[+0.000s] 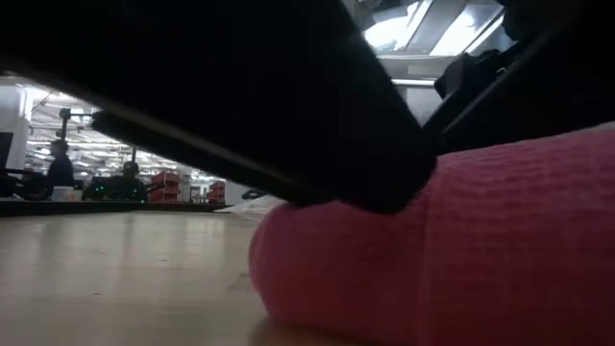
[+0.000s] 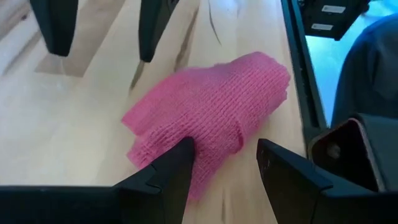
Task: Roll bandage
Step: Roll the pink bandage
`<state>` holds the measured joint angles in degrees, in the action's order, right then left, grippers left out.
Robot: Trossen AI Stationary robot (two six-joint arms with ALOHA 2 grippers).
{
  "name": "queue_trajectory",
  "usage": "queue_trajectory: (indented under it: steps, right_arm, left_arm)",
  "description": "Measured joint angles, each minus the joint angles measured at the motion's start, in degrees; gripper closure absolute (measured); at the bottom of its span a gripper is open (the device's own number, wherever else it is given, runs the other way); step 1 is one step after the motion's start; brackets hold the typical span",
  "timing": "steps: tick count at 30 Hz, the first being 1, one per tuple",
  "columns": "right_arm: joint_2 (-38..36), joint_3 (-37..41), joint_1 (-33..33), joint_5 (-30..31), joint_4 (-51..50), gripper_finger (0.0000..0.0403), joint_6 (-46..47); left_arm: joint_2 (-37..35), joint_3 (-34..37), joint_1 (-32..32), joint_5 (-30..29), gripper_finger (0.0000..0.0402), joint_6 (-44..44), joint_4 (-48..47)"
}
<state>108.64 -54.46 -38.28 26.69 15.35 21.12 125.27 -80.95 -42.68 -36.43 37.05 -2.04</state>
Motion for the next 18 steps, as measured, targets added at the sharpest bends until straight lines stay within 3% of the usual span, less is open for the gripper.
queue_trajectory:
  steps: [18]
  right_arm:
    - [6.9,0.0,0.0,-5.6,10.7,0.0171,1.8]
  left_arm:
    - [0.2,0.2,-0.2,1.0,0.0227,0.4,-0.6]
